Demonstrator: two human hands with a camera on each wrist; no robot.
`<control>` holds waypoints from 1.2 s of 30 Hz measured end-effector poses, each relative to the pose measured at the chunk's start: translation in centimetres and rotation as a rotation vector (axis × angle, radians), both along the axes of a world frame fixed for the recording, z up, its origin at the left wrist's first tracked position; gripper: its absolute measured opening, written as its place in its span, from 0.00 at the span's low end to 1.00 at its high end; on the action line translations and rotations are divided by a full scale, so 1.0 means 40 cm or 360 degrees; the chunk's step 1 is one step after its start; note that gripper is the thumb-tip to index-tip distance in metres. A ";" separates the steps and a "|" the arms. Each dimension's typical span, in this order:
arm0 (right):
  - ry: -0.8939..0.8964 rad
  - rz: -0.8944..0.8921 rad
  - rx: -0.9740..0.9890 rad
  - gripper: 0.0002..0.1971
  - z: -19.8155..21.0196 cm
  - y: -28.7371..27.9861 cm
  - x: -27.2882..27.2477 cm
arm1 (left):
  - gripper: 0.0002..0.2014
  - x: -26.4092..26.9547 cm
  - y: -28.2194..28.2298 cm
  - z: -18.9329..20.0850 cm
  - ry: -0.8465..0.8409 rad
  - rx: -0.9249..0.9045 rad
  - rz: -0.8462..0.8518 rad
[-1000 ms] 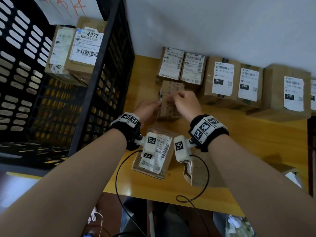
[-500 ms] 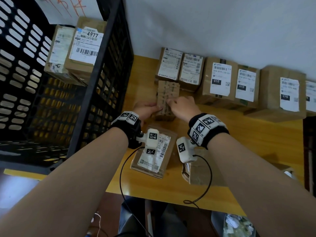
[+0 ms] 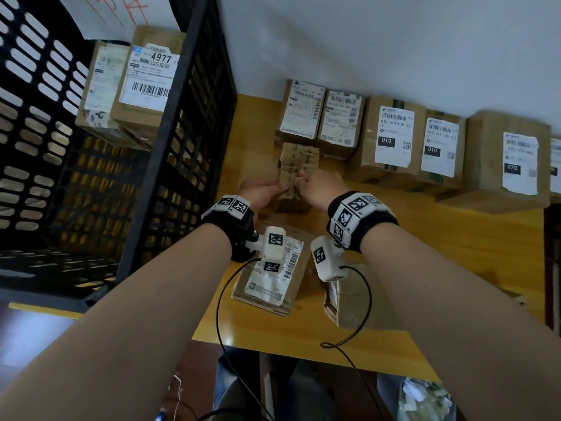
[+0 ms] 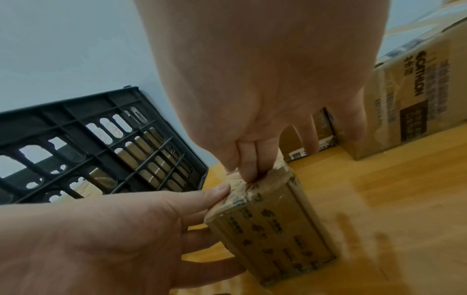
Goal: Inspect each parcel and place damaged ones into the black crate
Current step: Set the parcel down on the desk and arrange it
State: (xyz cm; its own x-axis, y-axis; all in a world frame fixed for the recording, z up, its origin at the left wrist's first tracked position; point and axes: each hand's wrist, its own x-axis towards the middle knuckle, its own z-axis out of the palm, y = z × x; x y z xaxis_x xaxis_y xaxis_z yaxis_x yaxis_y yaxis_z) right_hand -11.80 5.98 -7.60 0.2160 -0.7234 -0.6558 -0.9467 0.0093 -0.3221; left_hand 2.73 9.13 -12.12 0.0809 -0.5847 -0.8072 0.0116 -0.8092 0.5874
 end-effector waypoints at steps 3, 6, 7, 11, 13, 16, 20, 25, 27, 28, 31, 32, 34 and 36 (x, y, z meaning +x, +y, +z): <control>-0.0182 -0.0141 -0.0063 0.20 0.009 0.005 -0.016 | 0.16 0.011 0.002 0.000 0.0012 0.0003 -0.0015; -0.0499 -0.0541 -0.0318 0.18 0.022 0.003 -0.036 | 0.17 0.023 0.008 0.003 0.0078 0.0010 -0.0032; -0.0547 -0.0652 -0.0440 0.17 0.025 0.002 -0.042 | 0.18 0.027 0.009 0.001 0.0090 0.0005 -0.0041; -0.0509 -0.0865 -0.0189 0.17 0.010 0.029 -0.051 | 0.17 0.026 0.017 0.016 0.0126 0.0001 -0.0113; -0.0541 -0.0925 -0.0001 0.16 -0.001 0.049 -0.048 | 0.17 0.021 0.013 0.020 0.0113 -0.0008 -0.0148; -0.0595 -0.0994 -0.0240 0.18 0.018 0.052 -0.043 | 0.19 0.013 -0.001 0.031 0.0125 -0.0087 -0.0152; -0.0612 -0.0957 -0.0277 0.26 0.014 0.049 -0.036 | 0.25 0.008 -0.005 0.011 0.0028 -0.0148 -0.0055; -0.0601 -0.0686 -0.0179 0.18 0.002 0.059 -0.039 | 0.10 0.005 0.004 -0.010 0.0006 -0.0114 0.0066; -0.0564 -0.0662 -0.0255 0.17 -0.004 0.054 -0.047 | 0.12 0.007 0.006 -0.015 0.0015 -0.0145 0.0048; -0.0520 -0.0630 -0.0270 0.18 -0.007 0.052 -0.049 | 0.14 0.007 0.005 -0.020 0.0001 -0.0167 0.0022; -0.0291 -0.0424 -0.0160 0.22 -0.015 0.042 -0.050 | 0.24 0.006 0.004 -0.045 -0.0047 -0.0188 -0.0054; -0.0209 -0.0344 -0.0097 0.23 -0.018 0.039 -0.047 | 0.25 0.006 0.006 -0.052 -0.0054 -0.0197 -0.0045; -0.0042 -0.0234 -0.0010 0.25 -0.031 0.036 -0.039 | 0.24 0.005 0.007 -0.058 -0.0065 -0.0218 -0.0032; 0.0081 -0.0189 0.0073 0.25 -0.043 0.036 -0.030 | 0.24 0.003 0.007 -0.064 -0.0045 -0.0215 -0.0030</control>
